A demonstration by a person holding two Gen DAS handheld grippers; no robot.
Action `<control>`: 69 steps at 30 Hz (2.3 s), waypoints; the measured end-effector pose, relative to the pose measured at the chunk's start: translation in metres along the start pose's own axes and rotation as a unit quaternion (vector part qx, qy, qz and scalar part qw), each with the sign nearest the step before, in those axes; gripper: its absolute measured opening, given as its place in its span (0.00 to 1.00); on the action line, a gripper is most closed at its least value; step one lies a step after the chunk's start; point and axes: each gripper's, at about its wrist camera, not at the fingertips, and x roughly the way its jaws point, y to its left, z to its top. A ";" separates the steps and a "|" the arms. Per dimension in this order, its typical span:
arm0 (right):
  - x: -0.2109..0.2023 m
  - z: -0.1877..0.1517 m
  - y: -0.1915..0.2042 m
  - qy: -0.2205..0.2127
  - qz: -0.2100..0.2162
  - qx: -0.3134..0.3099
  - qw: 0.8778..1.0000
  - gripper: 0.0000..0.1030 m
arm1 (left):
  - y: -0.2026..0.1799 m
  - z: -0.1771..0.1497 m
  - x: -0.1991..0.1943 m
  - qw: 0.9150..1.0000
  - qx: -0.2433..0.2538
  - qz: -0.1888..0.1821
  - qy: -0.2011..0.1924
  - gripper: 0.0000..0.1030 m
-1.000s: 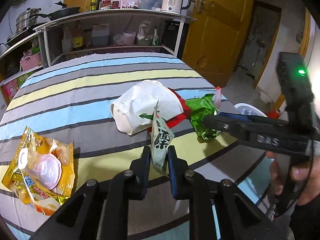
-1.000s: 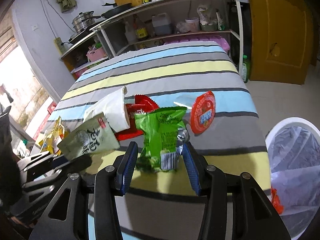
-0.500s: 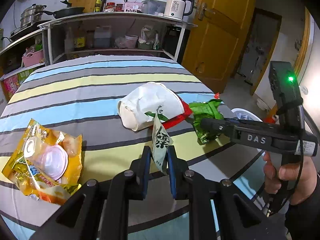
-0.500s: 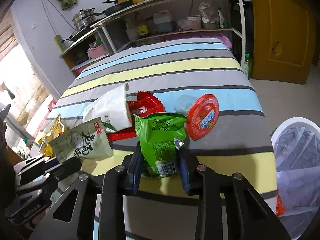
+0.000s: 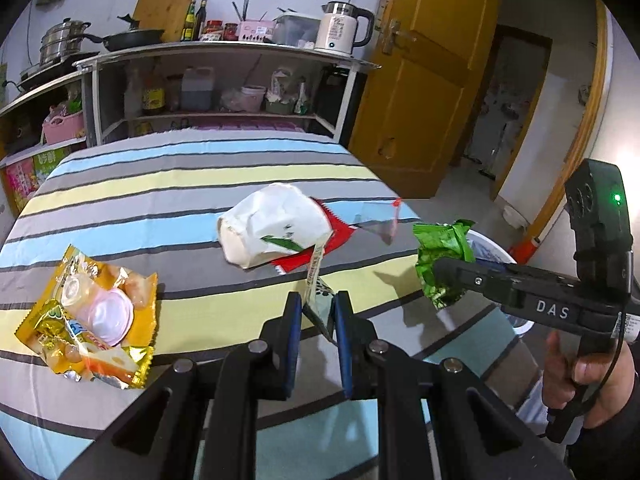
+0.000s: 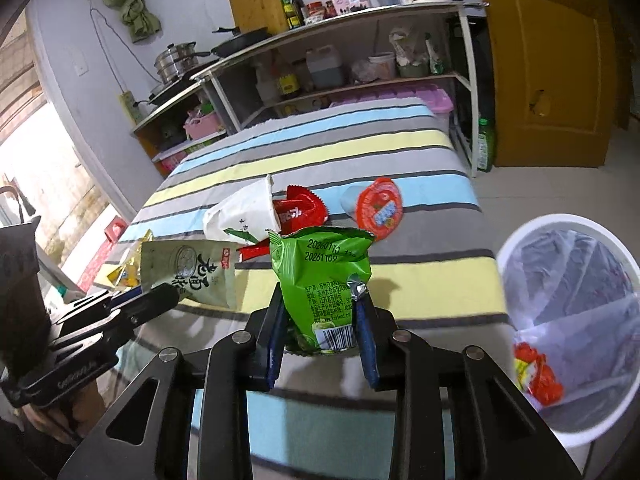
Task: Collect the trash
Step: 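Grasp the green snack bag with the right tool while the left tool grasps the white noodle packet, then carry the green bag and white packet over the white wastebasket with both tools, then open both tools to drop the green bag and white packet into the bin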
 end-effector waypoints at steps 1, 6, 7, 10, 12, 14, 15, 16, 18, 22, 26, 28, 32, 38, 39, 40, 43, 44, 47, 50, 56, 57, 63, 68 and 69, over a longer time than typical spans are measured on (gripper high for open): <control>-0.005 -0.001 -0.002 -0.003 -0.001 0.001 1.000 0.31 | -0.003 0.000 -0.002 1.000 0.002 -0.002 -0.002 0.17; -0.030 -0.007 -0.009 -0.020 -0.010 0.007 1.000 0.31 | -0.020 0.004 -0.010 1.000 0.014 -0.013 -0.012 0.17; -0.034 -0.008 -0.011 -0.023 -0.012 0.008 1.000 0.31 | -0.023 0.005 -0.011 1.000 0.016 -0.016 -0.014 0.17; -0.048 -0.012 -0.018 -0.033 -0.020 0.013 0.999 0.31 | -0.034 0.010 -0.013 0.999 0.025 -0.025 -0.018 0.17; -0.055 -0.013 -0.024 -0.037 -0.024 0.017 0.999 0.31 | -0.043 0.013 -0.013 0.999 0.032 -0.031 -0.020 0.17; -0.061 -0.015 -0.030 -0.041 -0.029 0.022 0.998 0.31 | -0.053 0.015 -0.012 0.998 0.039 -0.038 -0.021 0.17; -0.064 -0.016 -0.033 -0.044 -0.031 0.026 0.998 0.31 | -0.057 0.017 -0.012 0.998 0.042 -0.041 -0.021 0.17; -0.068 -0.017 -0.037 -0.046 -0.034 0.029 0.998 0.31 | -0.061 0.018 -0.011 0.998 0.045 -0.044 -0.021 0.17; -0.073 -0.020 -0.043 -0.051 -0.039 0.036 0.997 0.31 | -0.071 0.020 -0.008 0.997 0.052 -0.050 -0.019 0.17; -0.085 -0.024 -0.060 -0.059 -0.050 0.051 0.996 0.31 | -0.091 0.025 -0.001 0.995 0.066 -0.067 -0.017 0.17; -0.095 -0.027 -0.078 -0.067 -0.063 0.068 0.993 0.31 | -0.112 0.029 0.006 0.993 0.080 -0.081 -0.015 0.17; -0.100 -0.029 -0.088 -0.070 -0.072 0.077 0.992 0.31 | -0.121 0.030 0.012 0.992 0.085 -0.088 -0.013 0.17; -0.108 -0.031 -0.105 -0.077 -0.085 0.090 0.989 0.31 | -0.138 0.033 0.023 0.991 0.091 -0.101 -0.007 0.17; -0.116 -0.036 -0.126 -0.082 -0.102 0.108 0.985 0.31 | -0.160 0.035 0.038 0.988 0.105 -0.114 -0.001 0.17; -0.116 -0.036 -0.128 -0.081 -0.104 0.111 0.985 0.31 | -0.163 0.036 0.041 0.988 0.106 -0.116 0.001 0.17; -0.115 -0.037 -0.132 -0.080 -0.106 0.113 0.985 0.31 | -0.165 0.037 0.045 0.987 0.107 -0.117 0.003 0.17; -0.113 -0.038 -0.140 -0.076 -0.110 0.120 0.984 0.32 | -0.170 0.037 0.055 0.987 0.108 -0.121 0.010 0.17; -0.112 -0.039 -0.144 -0.074 -0.112 0.123 0.983 0.32 | -0.172 0.038 0.059 0.986 0.109 -0.122 0.013 0.17; -0.108 -0.039 -0.152 -0.070 -0.114 0.130 0.983 0.32 | -0.178 0.038 0.069 0.986 0.110 -0.124 0.021 0.17; -0.104 -0.040 -0.161 -0.064 -0.117 0.138 0.981 0.33 | -0.181 0.038 0.079 0.985 0.109 -0.126 0.030 0.17; -0.095 -0.040 -0.173 -0.052 -0.124 0.151 0.979 0.34 | -0.186 0.037 0.098 0.984 0.114 -0.131 0.048 0.17; -0.093 -0.040 -0.175 -0.049 -0.125 0.153 0.979 0.35 | -0.187 0.036 0.100 0.984 0.114 -0.130 0.051 0.17; -0.085 -0.046 -0.186 -0.035 -0.136 0.164 0.976 0.44 | -0.191 0.035 0.110 0.983 0.113 -0.133 0.064 0.17; -0.087 -0.049 -0.192 -0.038 -0.137 0.168 0.975 0.49 | -0.191 0.037 0.116 0.982 0.114 -0.136 0.070 0.21; -0.088 -0.049 -0.192 -0.038 -0.137 0.168 0.975 0.49 | -0.191 0.036 0.116 0.982 0.114 -0.136 0.071 0.24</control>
